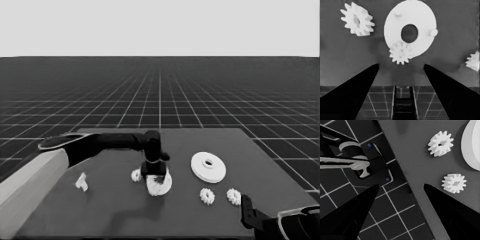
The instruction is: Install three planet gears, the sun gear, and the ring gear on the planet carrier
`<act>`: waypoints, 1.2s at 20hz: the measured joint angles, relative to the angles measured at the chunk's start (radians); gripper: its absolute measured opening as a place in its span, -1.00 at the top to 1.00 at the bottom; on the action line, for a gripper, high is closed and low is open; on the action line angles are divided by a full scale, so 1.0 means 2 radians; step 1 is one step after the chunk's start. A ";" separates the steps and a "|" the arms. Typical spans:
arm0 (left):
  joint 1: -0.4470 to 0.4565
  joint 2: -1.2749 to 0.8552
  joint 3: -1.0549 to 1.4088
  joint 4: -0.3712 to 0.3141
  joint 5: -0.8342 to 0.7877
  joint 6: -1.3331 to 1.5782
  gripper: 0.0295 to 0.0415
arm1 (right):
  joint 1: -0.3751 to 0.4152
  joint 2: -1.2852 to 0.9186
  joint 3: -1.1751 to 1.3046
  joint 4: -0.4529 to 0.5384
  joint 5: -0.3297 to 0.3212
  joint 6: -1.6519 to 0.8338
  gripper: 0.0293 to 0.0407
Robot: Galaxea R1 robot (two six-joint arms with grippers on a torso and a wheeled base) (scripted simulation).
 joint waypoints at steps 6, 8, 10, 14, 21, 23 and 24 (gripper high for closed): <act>-0.010 0.000 0.002 -0.011 0.000 -0.002 -0.49 | 0.000 0.000 0.000 0.000 0.000 0.000 -0.61; -0.022 -0.068 -0.037 -0.025 -0.020 0.105 -0.49 | 0.000 0.000 0.000 0.000 0.000 0.000 -0.61; -0.025 -0.085 -0.068 -0.030 -0.026 0.150 -0.49 | 0.000 0.000 0.000 0.000 0.000 0.000 -0.61; -0.025 -0.089 -0.085 -0.032 -0.028 0.172 -0.49 | 0.000 0.000 0.000 0.000 0.000 0.000 -0.61; 0.064 -0.067 -0.153 0.045 -0.073 0.208 -0.49 | 0.000 0.000 0.000 0.000 0.000 0.000 -0.61; 0.068 -0.065 -0.158 0.048 -0.076 0.211 -0.49 | 0.000 0.000 0.000 0.000 0.000 0.000 -0.61; 0.068 -0.064 -0.159 0.049 -0.077 0.211 -0.49 | 0.000 0.000 0.000 0.000 0.000 0.000 -0.61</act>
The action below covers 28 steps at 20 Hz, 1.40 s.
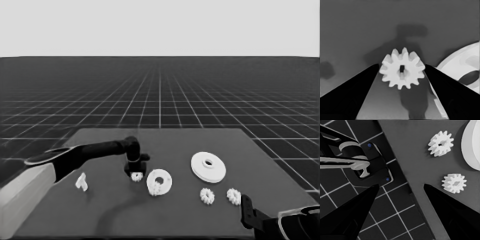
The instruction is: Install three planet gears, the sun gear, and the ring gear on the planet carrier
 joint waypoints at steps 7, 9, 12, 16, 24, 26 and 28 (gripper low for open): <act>0.001 0.001 -0.001 0.001 -0.001 0.001 0.72 | 0.000 0.000 0.000 0.000 0.000 0.000 -0.61; 0.001 0.001 -0.001 0.001 -0.001 0.001 0.72 | 0.000 0.000 0.000 0.000 0.000 0.000 -0.61; 0.001 0.001 -0.001 0.001 -0.001 0.001 0.72 | 0.000 0.000 0.000 0.000 0.000 0.000 -0.61; -0.082 -0.024 0.069 -0.070 0.044 -0.035 0.72 | 0.000 0.000 0.000 0.000 0.000 0.000 -0.61; -0.096 0.063 -0.008 -0.083 0.051 -0.046 0.72 | 0.000 0.000 0.000 0.000 0.000 0.000 -0.61; -0.096 0.099 -0.048 -0.084 0.050 -0.040 0.72 | 0.000 0.000 0.000 0.000 0.000 0.000 -0.61; -0.096 0.112 -0.064 -0.084 0.049 -0.036 0.72 | 0.000 0.000 0.000 0.000 0.000 0.000 -0.61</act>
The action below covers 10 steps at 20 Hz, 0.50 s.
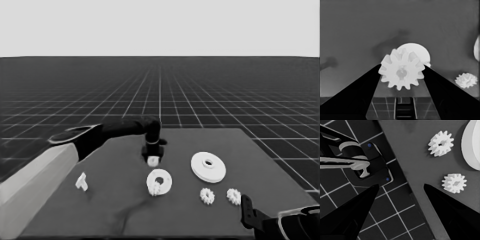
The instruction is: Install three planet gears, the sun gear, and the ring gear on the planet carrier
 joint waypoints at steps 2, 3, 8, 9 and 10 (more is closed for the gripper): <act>0.000 0.004 -0.006 0.000 0.000 0.001 0.72 | 0.000 0.000 0.000 0.000 0.000 0.000 -0.61; 0.000 0.005 -0.007 0.000 0.000 0.002 0.72 | 0.000 0.000 0.000 0.000 0.000 0.000 -0.61; 0.064 0.022 -0.059 0.055 -0.032 0.030 0.72 | 0.000 0.000 0.000 0.000 0.000 0.000 -0.61; 0.067 0.024 -0.063 0.058 -0.034 0.032 0.72 | 0.000 0.000 0.000 0.000 0.000 0.000 -0.61; 0.068 0.025 -0.066 0.059 -0.035 0.033 0.72 | 0.000 0.000 0.000 0.000 0.000 0.000 -0.61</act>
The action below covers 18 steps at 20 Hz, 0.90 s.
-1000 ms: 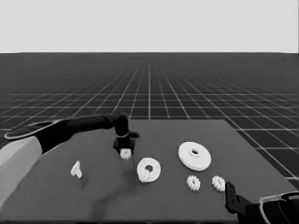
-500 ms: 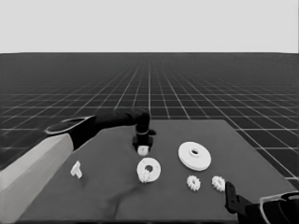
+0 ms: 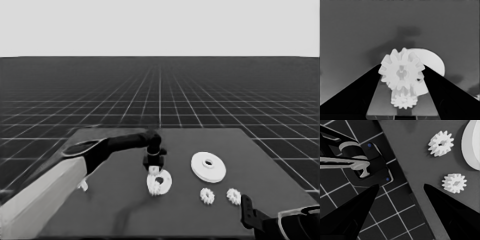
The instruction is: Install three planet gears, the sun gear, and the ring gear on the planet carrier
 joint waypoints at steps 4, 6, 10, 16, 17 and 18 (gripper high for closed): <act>0.003 0.001 -0.003 0.002 -0.002 0.002 0.72 | 0.000 0.000 0.000 0.000 0.000 0.000 -0.61; 0.003 0.001 -0.003 0.002 -0.002 0.002 -0.27 | 0.000 0.000 0.000 0.000 0.000 0.000 -0.61; 0.003 0.001 -0.004 0.002 -0.002 0.002 -0.49 | 0.000 0.000 0.000 0.000 0.000 0.000 -0.61; -0.042 -0.016 0.046 -0.035 0.025 -0.025 -0.49 | 0.000 0.000 0.000 0.000 0.000 0.000 -0.61; -0.053 -0.017 0.052 -0.045 0.029 -0.029 -0.49 | 0.000 0.000 0.000 0.000 0.000 0.000 -0.61; -0.060 -0.018 0.054 -0.051 0.032 -0.030 -0.49 | 0.000 0.000 0.000 0.000 0.000 0.000 -0.61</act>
